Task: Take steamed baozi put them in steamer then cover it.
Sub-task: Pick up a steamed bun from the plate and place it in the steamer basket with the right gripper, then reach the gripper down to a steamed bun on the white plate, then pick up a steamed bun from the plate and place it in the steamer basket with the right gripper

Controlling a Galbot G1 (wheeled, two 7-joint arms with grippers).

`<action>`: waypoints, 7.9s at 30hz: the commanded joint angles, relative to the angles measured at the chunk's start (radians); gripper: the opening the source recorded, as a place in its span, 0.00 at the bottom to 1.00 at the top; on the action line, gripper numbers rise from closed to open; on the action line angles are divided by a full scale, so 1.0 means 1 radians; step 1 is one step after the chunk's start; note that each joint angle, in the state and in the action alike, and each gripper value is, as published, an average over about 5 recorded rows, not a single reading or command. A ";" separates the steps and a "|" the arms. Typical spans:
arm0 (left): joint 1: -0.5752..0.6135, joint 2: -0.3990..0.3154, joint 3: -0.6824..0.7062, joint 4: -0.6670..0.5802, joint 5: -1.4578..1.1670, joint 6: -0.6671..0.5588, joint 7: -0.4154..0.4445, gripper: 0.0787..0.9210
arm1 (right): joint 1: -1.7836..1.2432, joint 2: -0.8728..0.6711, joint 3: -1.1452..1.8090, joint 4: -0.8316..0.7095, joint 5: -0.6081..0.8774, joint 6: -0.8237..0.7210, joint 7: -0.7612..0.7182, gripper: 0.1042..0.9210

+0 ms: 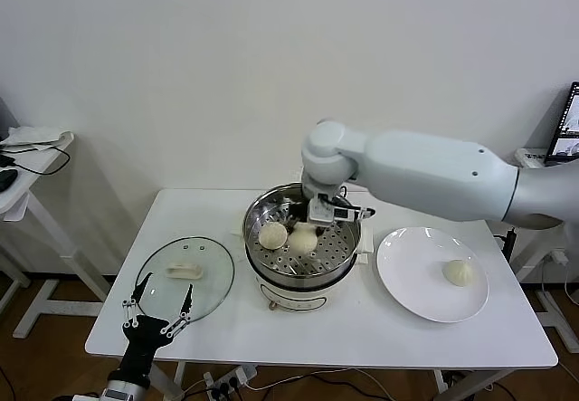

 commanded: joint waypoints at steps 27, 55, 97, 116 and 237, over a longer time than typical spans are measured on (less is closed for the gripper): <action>-0.004 0.000 -0.005 0.013 0.000 -0.002 0.002 0.88 | -0.050 0.015 -0.018 -0.019 0.016 -0.036 -0.015 0.85; 0.019 -0.001 0.032 -0.012 0.027 -0.011 -0.002 0.88 | -0.445 -0.659 0.479 -0.169 0.093 -0.483 -0.237 0.88; 0.026 -0.008 0.044 0.004 0.049 -0.024 -0.007 0.88 | -0.771 -0.370 0.951 -0.570 -0.295 -0.396 -0.083 0.88; 0.025 -0.009 0.048 0.008 0.051 -0.024 -0.007 0.88 | -0.783 -0.348 0.982 -0.596 -0.335 -0.388 -0.077 0.85; -0.022 0.004 0.012 0.027 0.017 -0.029 0.004 0.88 | 0.059 -0.137 0.015 -0.207 0.584 -0.906 -0.061 0.88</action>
